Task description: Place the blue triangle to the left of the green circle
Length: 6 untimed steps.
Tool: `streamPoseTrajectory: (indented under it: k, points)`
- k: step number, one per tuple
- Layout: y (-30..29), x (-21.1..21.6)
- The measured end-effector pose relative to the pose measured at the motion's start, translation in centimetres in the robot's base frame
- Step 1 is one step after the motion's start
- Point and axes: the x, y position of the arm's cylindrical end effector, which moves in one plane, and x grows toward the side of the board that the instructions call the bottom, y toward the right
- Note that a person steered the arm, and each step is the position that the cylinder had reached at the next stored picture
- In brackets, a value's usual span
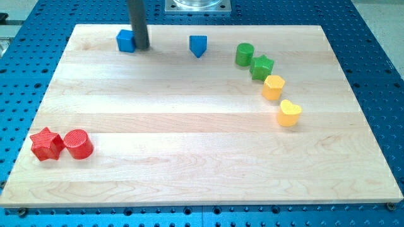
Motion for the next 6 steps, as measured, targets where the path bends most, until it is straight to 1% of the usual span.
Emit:
streamPoseTrajectory:
  k: [2, 3, 4, 5, 6]
  points:
    - [-3.7, -0.4]
    - [-3.7, -0.2]
    - [1.6, -0.8]
    - [8.4, -3.3]
    - [14.2, -1.5]
